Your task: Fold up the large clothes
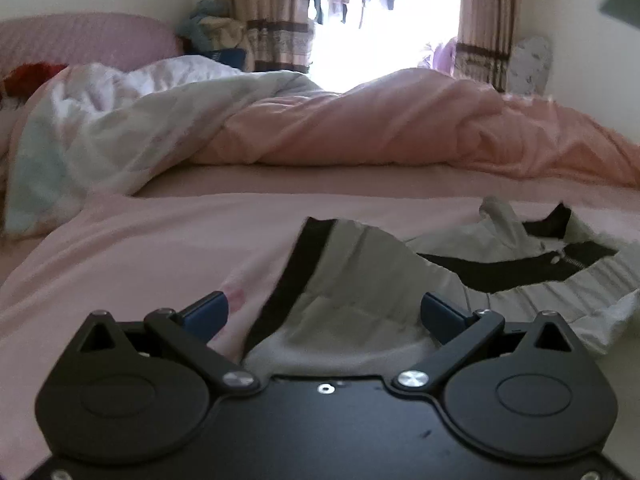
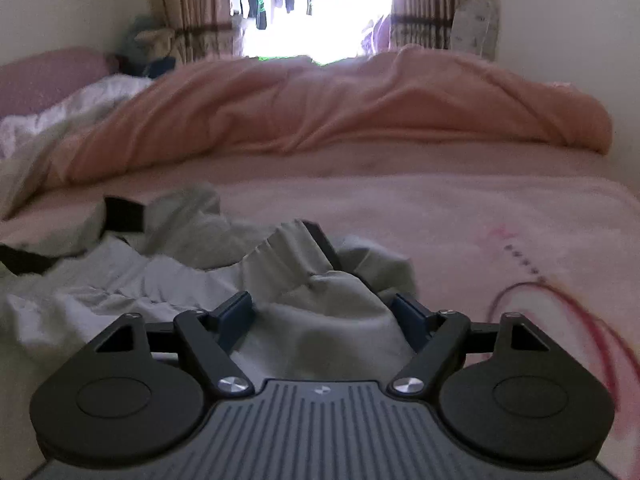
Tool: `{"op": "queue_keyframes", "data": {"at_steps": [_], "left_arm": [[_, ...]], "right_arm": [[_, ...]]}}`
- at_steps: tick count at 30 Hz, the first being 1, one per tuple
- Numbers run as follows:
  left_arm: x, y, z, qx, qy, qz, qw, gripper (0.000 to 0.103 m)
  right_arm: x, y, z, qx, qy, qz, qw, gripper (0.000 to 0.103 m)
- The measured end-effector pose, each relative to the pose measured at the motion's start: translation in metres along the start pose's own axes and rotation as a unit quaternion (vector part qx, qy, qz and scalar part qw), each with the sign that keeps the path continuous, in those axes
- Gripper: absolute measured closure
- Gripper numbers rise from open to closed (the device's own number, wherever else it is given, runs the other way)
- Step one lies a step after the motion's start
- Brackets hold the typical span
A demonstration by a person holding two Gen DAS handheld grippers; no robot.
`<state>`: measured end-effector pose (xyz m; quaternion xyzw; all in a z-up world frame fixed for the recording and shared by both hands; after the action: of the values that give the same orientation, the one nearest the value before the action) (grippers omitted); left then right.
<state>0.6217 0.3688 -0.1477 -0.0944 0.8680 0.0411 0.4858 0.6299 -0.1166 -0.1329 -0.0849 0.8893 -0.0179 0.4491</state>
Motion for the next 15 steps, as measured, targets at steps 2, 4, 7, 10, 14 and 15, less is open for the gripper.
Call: {"op": "queue_keyframes", "data": {"at_steps": [2, 4, 7, 10, 14, 15], "left_arm": [[0.004, -0.008, 0.012, 0.008, 0.011, 0.016, 0.9998, 0.042], [0.002, -0.017, 0.007, -0.007, -0.013, 0.015, 0.9998, 0.069], [-0.015, -0.030, -0.020, -0.008, -0.095, 0.016, 0.9953, 0.086], [-0.023, -0.039, -0.034, -0.030, -0.144, 0.018, 0.9889, 0.087], [-0.003, -0.039, 0.017, -0.041, -0.099, 0.026, 0.9939, 0.076], [0.005, -0.036, 0.031, -0.049, -0.076, 0.023, 0.9957, 0.068]], "right_arm": [[0.007, 0.005, 0.010, 0.021, 0.004, -0.003, 1.000, 0.065], [0.004, 0.010, -0.004, 0.032, -0.035, -0.011, 0.999, 0.093], [-0.006, 0.014, -0.049, 0.051, -0.131, 0.024, 0.990, 0.097], [-0.009, 0.026, -0.069, 0.088, -0.170, 0.008, 0.982, 0.097], [0.014, 0.027, -0.025, 0.114, -0.122, -0.011, 0.986, 0.091], [0.021, 0.024, -0.009, 0.118, -0.082, -0.005, 0.990, 0.082]]}}
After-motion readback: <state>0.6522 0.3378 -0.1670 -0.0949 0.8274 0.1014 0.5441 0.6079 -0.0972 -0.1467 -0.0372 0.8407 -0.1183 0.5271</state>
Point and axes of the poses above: each gripper's, at about its wrist camera, not at the fingertips, and z roughly the way its jaws point, y to its left, x to its underside, the point moved 3 cm from there along z, roughly the way its jaws point, and after that the axes turned 1 degree about -z, right-handed, at the moved point
